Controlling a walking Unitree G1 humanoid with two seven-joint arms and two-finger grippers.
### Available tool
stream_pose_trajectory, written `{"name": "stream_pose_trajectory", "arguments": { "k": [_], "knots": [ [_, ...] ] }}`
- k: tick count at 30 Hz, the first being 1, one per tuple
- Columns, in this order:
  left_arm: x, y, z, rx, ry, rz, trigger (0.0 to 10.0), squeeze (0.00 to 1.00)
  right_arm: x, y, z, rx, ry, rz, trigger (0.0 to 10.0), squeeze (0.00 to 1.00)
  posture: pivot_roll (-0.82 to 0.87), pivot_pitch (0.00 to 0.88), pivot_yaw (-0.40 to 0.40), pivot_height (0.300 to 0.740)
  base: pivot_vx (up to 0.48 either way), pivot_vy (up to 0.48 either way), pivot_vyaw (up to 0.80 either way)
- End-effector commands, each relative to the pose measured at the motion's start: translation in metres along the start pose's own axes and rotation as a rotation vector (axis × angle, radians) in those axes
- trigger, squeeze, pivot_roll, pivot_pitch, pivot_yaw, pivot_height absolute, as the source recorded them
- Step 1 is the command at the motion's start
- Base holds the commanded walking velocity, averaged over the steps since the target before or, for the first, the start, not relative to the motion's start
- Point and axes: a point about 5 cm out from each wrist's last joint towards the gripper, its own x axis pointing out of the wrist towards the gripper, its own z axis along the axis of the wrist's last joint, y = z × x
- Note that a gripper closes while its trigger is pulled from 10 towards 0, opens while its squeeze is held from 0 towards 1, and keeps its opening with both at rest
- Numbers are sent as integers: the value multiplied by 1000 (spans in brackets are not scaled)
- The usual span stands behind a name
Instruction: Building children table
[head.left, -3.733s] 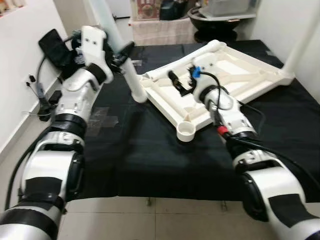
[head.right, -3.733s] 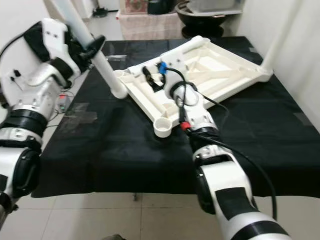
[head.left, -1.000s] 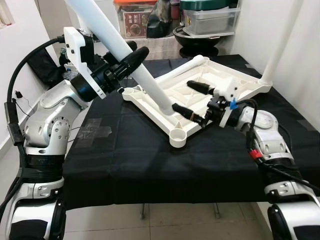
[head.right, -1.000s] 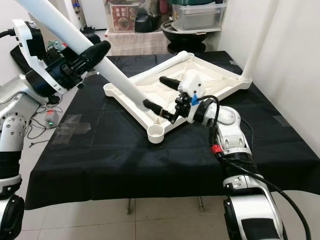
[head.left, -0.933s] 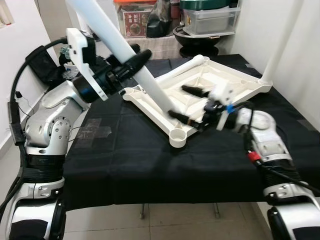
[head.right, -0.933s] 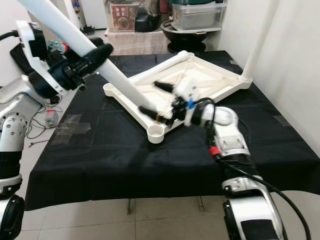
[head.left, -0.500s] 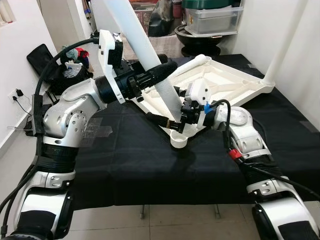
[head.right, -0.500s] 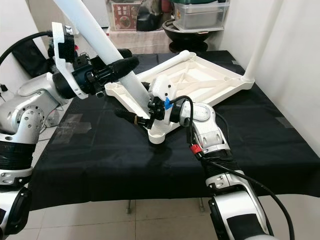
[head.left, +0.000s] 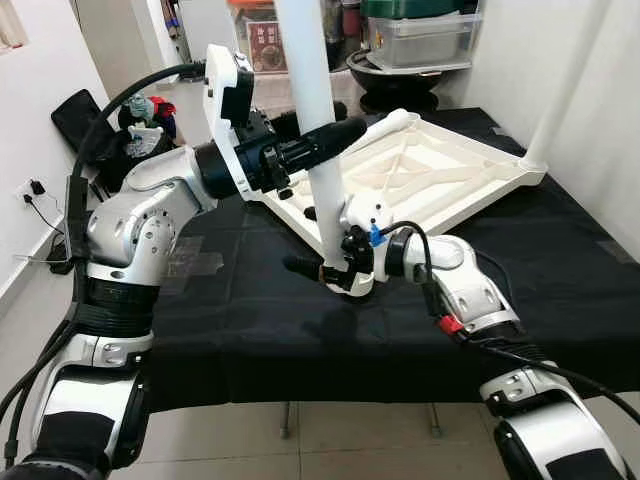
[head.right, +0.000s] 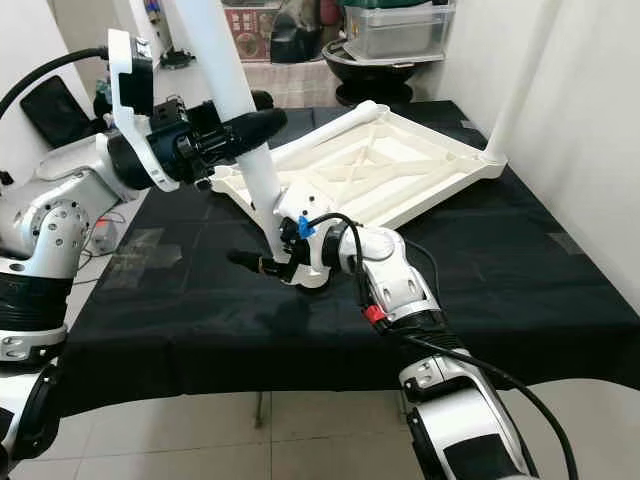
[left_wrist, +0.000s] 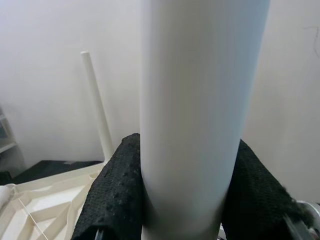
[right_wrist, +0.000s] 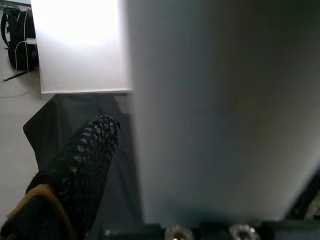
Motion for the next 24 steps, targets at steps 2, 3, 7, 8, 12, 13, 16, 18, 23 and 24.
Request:
{"name": "stream_pose_trajectory", "arguments": {
  "k": [2,3,7,8,12,13,16,18,23,24],
  "knots": [
    [11,-12,3,-6,5,-113,10000,0,8,8,-3,32,16,35,10000,0,40,0,-2,740,0,0,0],
    [11,-12,3,-6,5,-113,10000,0,8,8,-3,32,16,35,10000,0,40,0,-2,740,0,0,0],
    [14,-17,-1,-10,25,-151,10000,0,11,10,-1,47,7,50,10000,0,38,0,-2,740,0,0,0],
    [14,-17,-1,-10,25,-151,10000,0,11,10,-1,47,7,50,10000,0,38,0,-2,740,0,0,0],
    [17,-24,-6,-17,49,-197,10000,0,13,10,3,88,-21,59,10000,0,37,0,-2,740,0,0,0],
    [17,-24,-7,-16,52,-202,10000,0,13,10,4,101,-27,62,10000,0,33,0,-2,740,0,0,0],
    [17,-26,-8,-13,60,-212,10000,0,12,12,7,165,-50,88,10000,0,31,0,-3,740,0,0,0],
    [17,-26,-8,-12,61,-214,10000,0,12,13,9,189,-58,95,10000,0,29,0,-4,740,0,0,0],
    [20,-27,-10,-5,66,-226,10000,0,13,18,14,255,-63,129,10000,0,25,0,-2,740,0,0,0],
    [20,-27,-10,-4,67,-227,10000,0,13,18,14,260,-61,127,10000,0,25,0,-2,740,0,0,0]
  ]
}}
